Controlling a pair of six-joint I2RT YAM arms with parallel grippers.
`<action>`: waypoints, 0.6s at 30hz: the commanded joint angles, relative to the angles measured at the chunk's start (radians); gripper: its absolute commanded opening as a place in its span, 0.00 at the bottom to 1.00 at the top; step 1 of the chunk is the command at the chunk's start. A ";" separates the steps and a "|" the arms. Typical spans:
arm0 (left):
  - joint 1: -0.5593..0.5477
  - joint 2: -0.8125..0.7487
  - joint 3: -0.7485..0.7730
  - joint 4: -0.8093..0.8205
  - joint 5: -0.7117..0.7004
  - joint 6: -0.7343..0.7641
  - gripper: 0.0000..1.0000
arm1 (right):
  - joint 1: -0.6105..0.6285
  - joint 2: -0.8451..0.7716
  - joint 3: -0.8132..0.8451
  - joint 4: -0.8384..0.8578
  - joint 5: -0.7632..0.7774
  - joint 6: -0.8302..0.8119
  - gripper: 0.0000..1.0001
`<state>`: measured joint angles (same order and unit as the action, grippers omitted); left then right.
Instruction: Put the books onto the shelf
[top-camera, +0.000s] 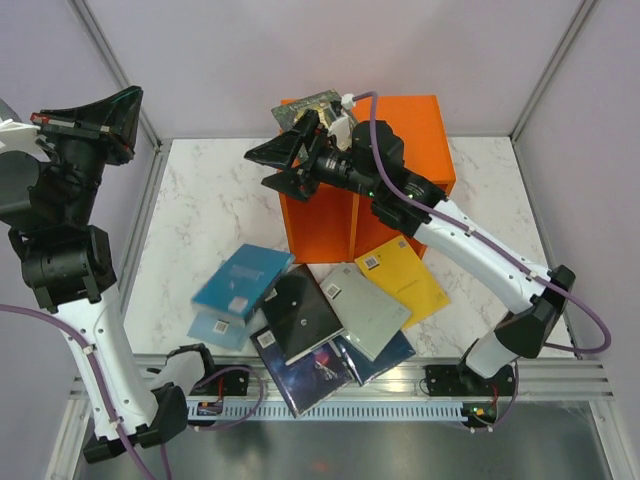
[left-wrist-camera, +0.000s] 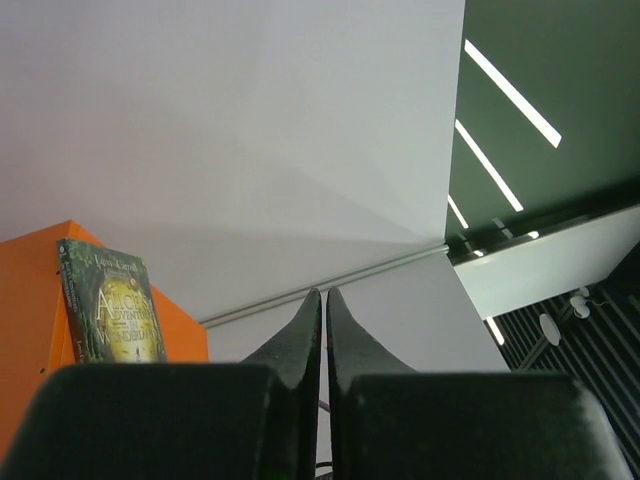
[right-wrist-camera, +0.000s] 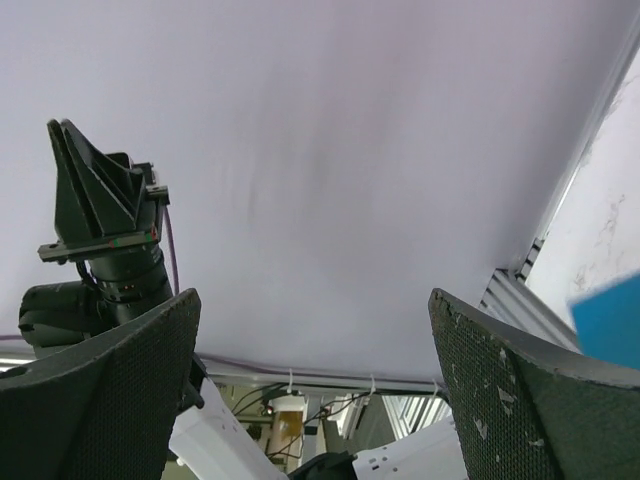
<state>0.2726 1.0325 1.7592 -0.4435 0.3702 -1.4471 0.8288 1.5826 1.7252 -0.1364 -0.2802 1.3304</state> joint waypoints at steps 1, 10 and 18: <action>-0.001 -0.015 0.028 0.005 0.059 0.019 0.02 | 0.020 -0.013 0.079 0.078 0.047 -0.009 0.98; -0.001 -0.202 -0.404 -0.233 0.133 0.370 0.68 | 0.016 -0.232 -0.007 -0.316 0.131 -0.390 0.98; -0.012 -0.276 -0.823 -0.414 -0.114 0.521 0.74 | 0.143 -0.302 -0.476 -0.404 0.053 -0.479 0.98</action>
<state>0.2623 0.7925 0.9989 -0.7498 0.3817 -1.0267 0.8951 1.1889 1.3849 -0.4652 -0.2054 0.9165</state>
